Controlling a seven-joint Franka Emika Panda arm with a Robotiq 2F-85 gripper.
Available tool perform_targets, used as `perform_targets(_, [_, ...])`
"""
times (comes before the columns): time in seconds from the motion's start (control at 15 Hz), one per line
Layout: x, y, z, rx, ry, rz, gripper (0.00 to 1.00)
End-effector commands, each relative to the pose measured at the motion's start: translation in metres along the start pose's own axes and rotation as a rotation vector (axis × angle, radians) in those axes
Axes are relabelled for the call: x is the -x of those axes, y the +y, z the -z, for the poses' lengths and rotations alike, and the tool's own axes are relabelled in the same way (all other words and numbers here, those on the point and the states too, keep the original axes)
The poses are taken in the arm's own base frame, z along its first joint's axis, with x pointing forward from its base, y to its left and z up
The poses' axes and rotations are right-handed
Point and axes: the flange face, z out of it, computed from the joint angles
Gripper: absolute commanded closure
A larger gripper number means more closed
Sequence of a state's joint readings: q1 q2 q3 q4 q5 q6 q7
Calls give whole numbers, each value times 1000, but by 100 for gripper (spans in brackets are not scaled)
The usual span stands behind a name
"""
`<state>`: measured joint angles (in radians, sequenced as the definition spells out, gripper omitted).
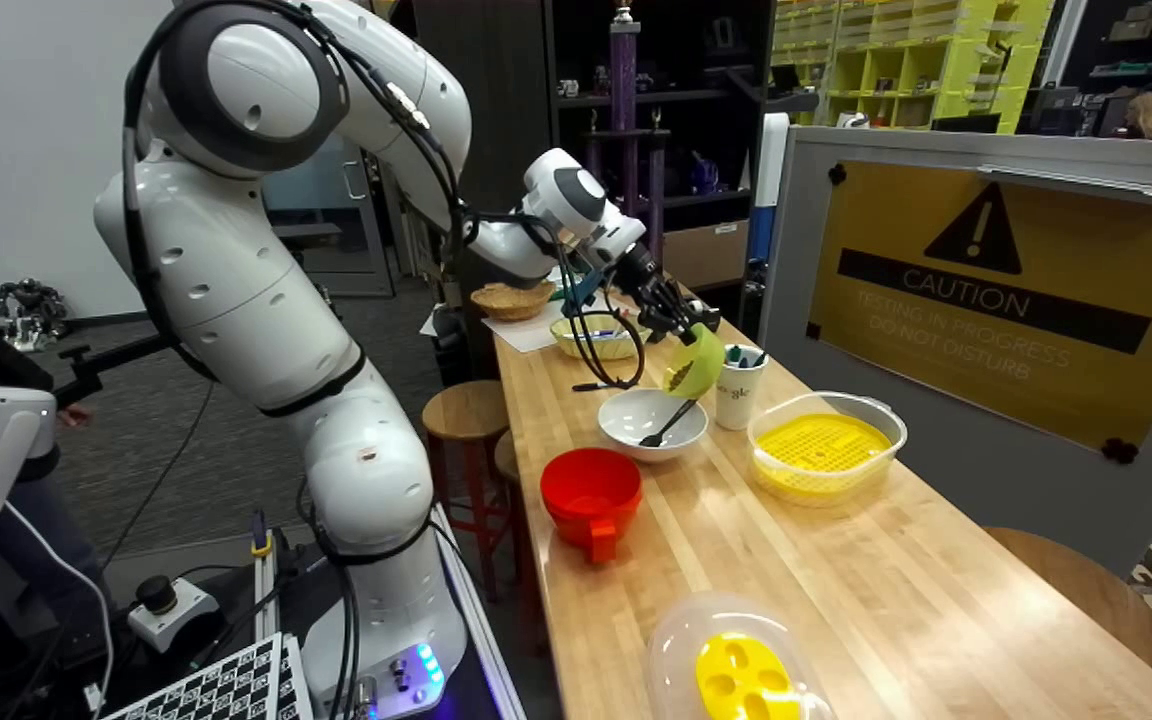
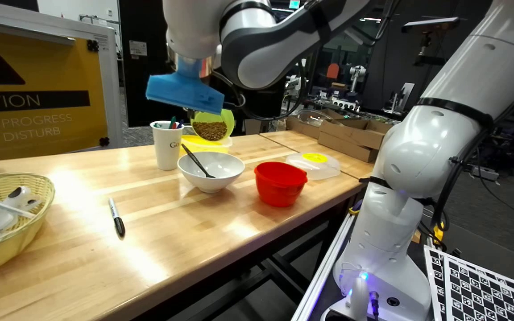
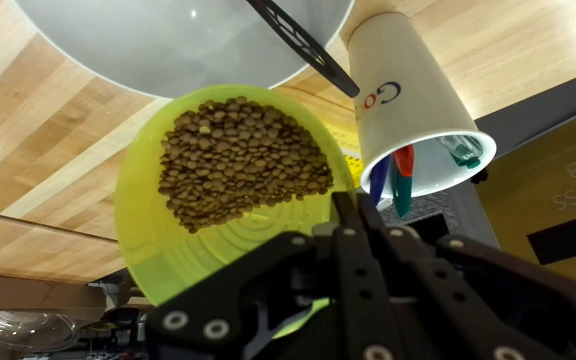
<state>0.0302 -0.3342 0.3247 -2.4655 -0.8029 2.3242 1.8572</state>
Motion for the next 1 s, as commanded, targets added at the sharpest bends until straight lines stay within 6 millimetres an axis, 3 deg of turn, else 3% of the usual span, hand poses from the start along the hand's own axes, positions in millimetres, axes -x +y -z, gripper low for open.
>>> perform_targets(0.0, [4,4,9,3,63,-34,99])
perform_targets(0.93, [23,4,20,31,217,-82,99])
